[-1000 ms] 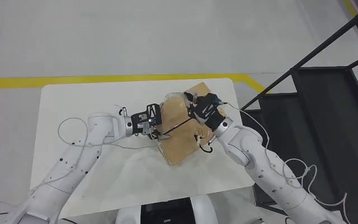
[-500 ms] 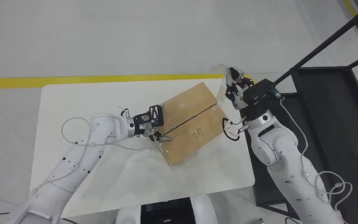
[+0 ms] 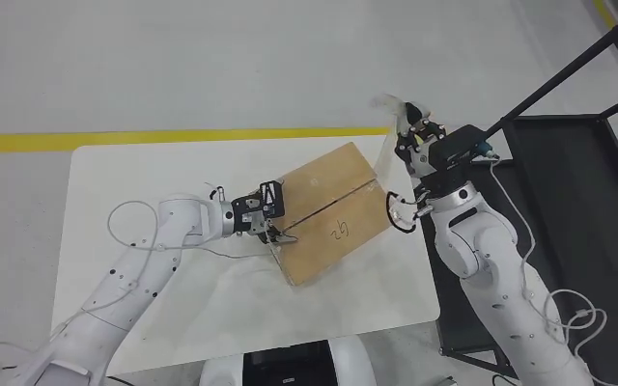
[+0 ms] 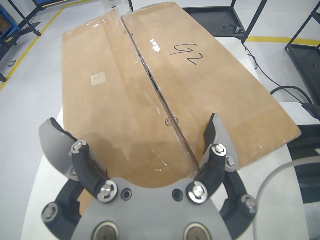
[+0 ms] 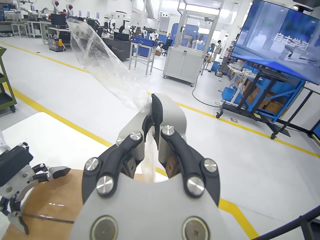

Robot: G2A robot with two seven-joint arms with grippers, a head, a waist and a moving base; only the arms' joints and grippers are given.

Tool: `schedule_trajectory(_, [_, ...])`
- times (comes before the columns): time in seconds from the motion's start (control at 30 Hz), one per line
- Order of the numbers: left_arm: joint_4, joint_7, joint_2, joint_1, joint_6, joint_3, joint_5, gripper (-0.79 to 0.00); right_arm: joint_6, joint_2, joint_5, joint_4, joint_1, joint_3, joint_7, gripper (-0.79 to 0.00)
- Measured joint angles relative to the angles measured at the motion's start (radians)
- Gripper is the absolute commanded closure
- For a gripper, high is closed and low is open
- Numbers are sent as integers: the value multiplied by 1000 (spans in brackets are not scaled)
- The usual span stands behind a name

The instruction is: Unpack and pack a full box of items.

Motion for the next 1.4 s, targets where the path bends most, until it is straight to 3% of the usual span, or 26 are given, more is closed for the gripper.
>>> schedule_trajectory(0.67, [-2, -24, -2, 2, -25, -15, -16, -785, 129, -21, 18, 68, -42, 125, 56, 0])
schedule_trajectory(0.93, [0, -35, -3, 8, -32, -13, -21, -785, 126, -21, -112, 128, 53, 135, 155, 0])
schedule_trajectory(1.17, [0, -40, -4, 10, -34, -15, -23, -785, 70, -23, -116, 148, 95, 147, 201, 0])
schedule_trajectory(1.4, [-1, -43, -8, 8, -34, -10, -25, -785, 13, -34, -145, 84, 86, 49, 198, 0])
